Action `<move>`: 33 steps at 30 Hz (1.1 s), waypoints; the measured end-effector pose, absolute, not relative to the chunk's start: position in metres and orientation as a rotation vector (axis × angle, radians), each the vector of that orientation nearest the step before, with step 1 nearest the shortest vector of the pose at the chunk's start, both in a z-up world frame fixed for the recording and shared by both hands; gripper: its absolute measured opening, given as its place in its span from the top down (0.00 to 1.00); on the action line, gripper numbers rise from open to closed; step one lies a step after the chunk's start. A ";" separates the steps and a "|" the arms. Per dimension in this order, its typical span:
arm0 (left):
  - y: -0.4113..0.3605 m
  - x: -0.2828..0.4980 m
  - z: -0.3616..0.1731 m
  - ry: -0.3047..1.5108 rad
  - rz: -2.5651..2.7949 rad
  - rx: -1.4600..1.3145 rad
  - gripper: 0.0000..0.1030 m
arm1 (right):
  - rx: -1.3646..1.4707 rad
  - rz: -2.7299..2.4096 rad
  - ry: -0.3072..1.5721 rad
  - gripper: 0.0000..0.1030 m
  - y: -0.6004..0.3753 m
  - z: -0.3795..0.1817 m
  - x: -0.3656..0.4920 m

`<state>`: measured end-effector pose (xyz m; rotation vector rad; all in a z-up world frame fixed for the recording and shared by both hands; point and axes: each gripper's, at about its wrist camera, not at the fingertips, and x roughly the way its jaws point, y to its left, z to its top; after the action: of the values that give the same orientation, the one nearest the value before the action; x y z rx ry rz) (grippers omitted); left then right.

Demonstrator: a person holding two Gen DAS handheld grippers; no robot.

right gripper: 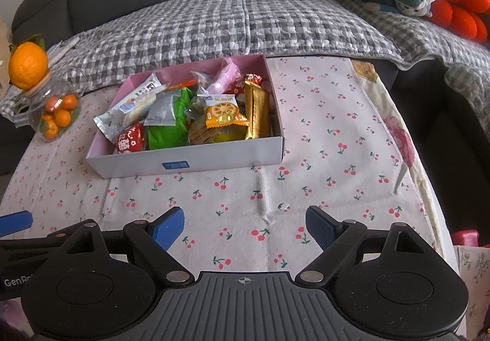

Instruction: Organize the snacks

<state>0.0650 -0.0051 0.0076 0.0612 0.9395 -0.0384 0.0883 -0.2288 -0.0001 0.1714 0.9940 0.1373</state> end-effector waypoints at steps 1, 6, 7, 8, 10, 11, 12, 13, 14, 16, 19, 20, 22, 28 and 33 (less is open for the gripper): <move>-0.005 0.065 0.008 0.940 -0.038 0.061 0.00 | 0.171 0.138 0.994 0.14 -0.229 0.000 0.088; -0.004 0.066 0.008 0.937 -0.035 0.057 0.00 | 0.175 0.135 0.993 0.14 -0.229 0.000 0.088; -0.004 0.065 0.008 0.936 -0.035 0.058 0.00 | 0.176 0.135 0.994 0.14 -0.230 0.000 0.088; -0.004 0.065 0.008 0.937 -0.035 0.058 0.00 | 0.177 0.135 0.995 0.14 -0.230 0.000 0.088; -0.004 0.065 0.008 0.937 -0.035 0.058 0.00 | 0.176 0.136 0.995 0.14 -0.230 0.000 0.088; -0.004 0.065 0.008 0.937 -0.035 0.058 0.00 | 0.176 0.136 0.995 0.14 -0.230 0.000 0.088; -0.004 0.065 0.008 0.937 -0.035 0.059 0.00 | 0.176 0.136 0.995 0.14 -0.230 0.000 0.088; -0.004 0.065 0.008 0.937 -0.035 0.060 0.00 | 0.177 0.136 0.996 0.14 -0.230 0.000 0.088; -0.004 0.065 0.008 0.937 -0.035 0.059 0.00 | 0.177 0.137 0.996 0.14 -0.229 0.000 0.088; -0.005 0.065 0.008 0.936 -0.035 0.059 0.00 | 0.177 0.137 0.996 0.14 -0.229 0.000 0.088; -0.005 0.065 0.008 0.937 -0.035 0.059 0.00 | 0.177 0.136 0.997 0.14 -0.229 -0.001 0.088; -0.005 0.065 0.008 0.937 -0.035 0.060 0.00 | 0.177 0.137 0.997 0.14 -0.229 -0.001 0.088; -0.005 0.065 0.008 0.937 -0.035 0.059 0.00 | 0.176 0.137 0.998 0.14 -0.229 -0.001 0.088; -0.004 0.065 0.008 0.937 -0.035 0.059 0.00 | 0.176 0.139 0.999 0.14 -0.229 -0.001 0.088; -0.004 0.065 0.008 0.935 -0.033 0.059 0.01 | 0.177 0.138 0.999 0.14 -0.229 -0.001 0.088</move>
<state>0.0651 -0.0040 0.0077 0.0589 0.9351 -0.0334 0.0883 -0.2285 -0.0009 0.1773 0.9994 0.1384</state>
